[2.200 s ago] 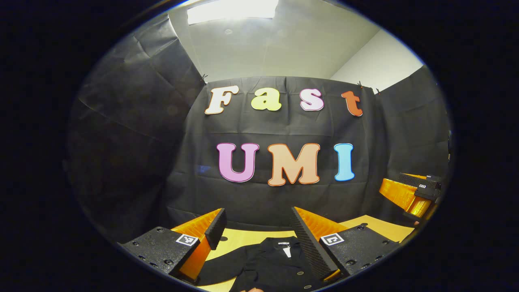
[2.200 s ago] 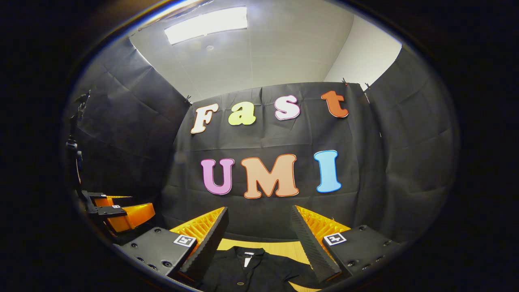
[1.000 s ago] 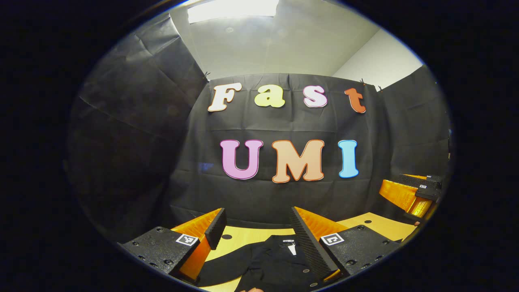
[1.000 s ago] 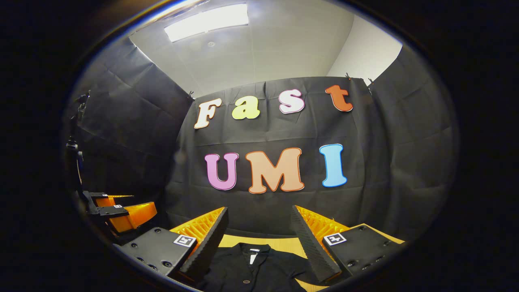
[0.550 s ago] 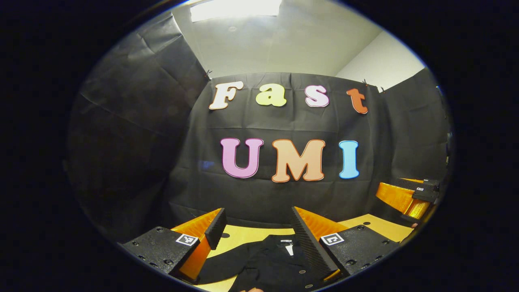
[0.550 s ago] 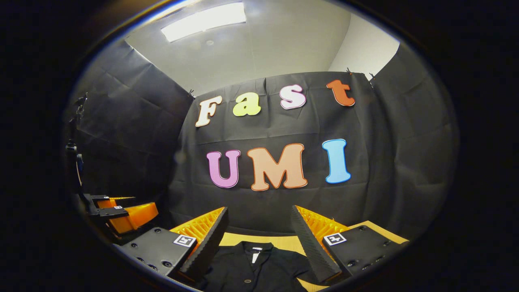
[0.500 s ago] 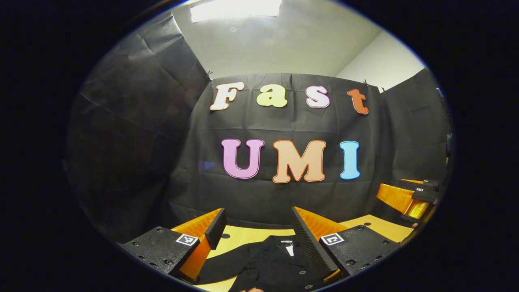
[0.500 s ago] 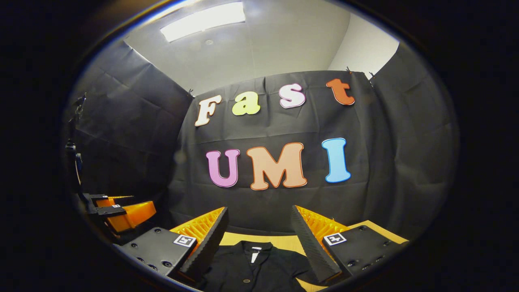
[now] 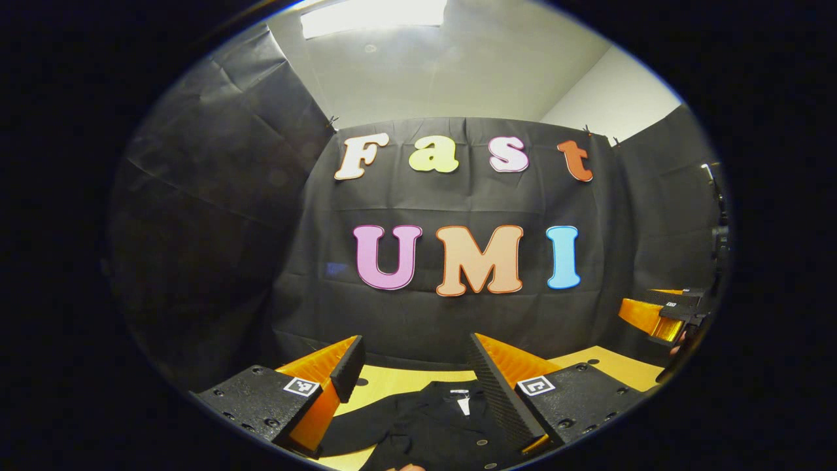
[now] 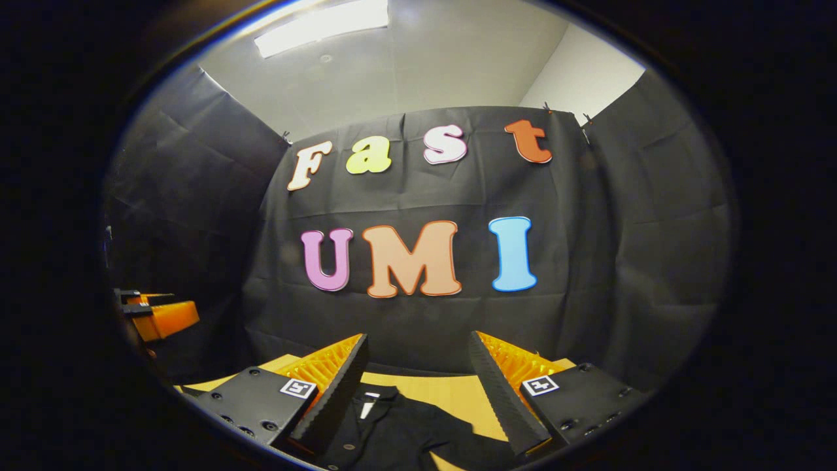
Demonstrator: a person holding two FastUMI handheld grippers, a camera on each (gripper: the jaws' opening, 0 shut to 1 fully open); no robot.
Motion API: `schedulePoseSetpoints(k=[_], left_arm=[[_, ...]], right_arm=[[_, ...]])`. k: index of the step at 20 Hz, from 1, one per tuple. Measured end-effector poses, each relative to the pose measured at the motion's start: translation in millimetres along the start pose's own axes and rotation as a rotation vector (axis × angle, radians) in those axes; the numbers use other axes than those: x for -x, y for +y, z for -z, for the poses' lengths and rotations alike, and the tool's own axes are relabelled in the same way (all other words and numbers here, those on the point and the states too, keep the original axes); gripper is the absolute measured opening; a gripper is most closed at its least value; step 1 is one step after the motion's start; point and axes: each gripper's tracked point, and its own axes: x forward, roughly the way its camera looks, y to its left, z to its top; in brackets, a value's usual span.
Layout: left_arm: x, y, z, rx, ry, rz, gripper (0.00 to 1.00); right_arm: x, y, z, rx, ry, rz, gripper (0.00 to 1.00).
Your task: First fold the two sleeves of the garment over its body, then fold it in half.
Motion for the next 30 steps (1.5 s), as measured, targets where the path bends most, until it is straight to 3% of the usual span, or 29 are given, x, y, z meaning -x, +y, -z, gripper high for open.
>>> schedulePoseSetpoints(k=[11,20,30], left_arm=[[-6.2,-27.1,6.0,-0.021,0.019,-0.002,0.93],[-10.3,-49.3,10.8,-0.027,0.029,-0.005,0.94],[-3.6,-65.3,17.5,-0.038,0.044,-0.044,0.94]], right_arm=[[-5.5,-118.5,60.3,0.107,0.159,0.127,0.98],[3.1,-169.9,145.3,0.251,0.395,0.069,0.98],[31.1,-221.8,249.9,0.268,0.684,0.018,1.0]])
